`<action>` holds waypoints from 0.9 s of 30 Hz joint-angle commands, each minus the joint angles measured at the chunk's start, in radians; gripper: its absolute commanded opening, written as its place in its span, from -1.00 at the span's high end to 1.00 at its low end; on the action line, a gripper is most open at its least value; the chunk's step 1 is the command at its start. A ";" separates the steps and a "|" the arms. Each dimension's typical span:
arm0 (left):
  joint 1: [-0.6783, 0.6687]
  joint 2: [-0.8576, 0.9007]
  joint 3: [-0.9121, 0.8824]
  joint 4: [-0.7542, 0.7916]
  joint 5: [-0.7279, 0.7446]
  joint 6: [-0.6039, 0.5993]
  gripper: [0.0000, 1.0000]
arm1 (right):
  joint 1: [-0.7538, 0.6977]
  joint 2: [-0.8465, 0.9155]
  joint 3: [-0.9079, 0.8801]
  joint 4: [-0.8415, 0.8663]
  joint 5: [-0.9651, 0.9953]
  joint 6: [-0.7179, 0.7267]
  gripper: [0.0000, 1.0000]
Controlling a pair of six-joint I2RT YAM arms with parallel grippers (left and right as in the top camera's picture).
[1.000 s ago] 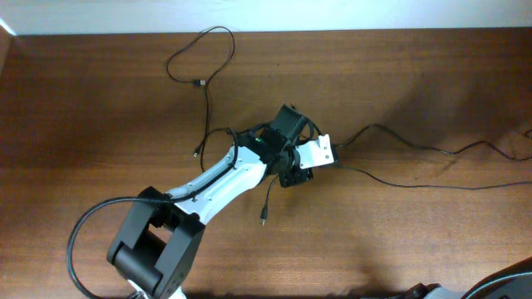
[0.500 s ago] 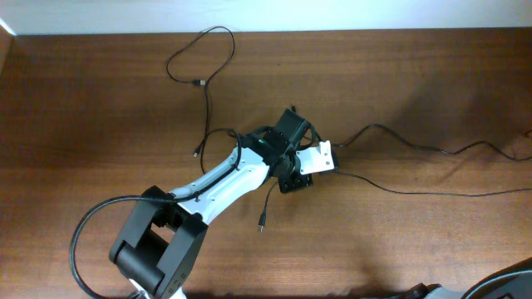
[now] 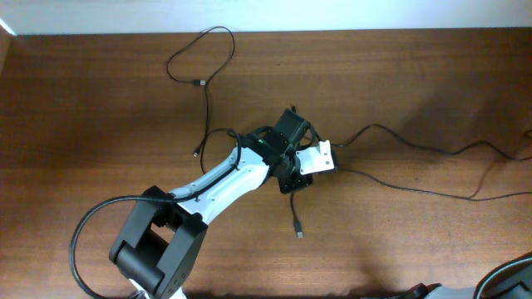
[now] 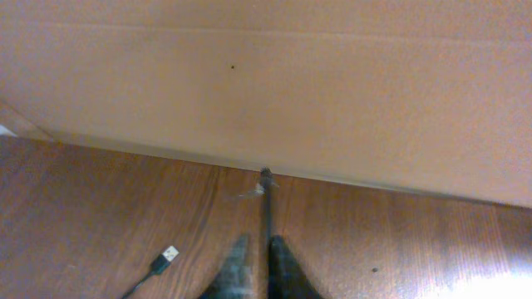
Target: Untangle cables
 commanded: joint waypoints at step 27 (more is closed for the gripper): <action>0.410 -0.057 0.011 0.169 0.024 -0.257 -0.99 | 0.335 -0.088 0.024 0.002 -0.346 -0.221 -0.89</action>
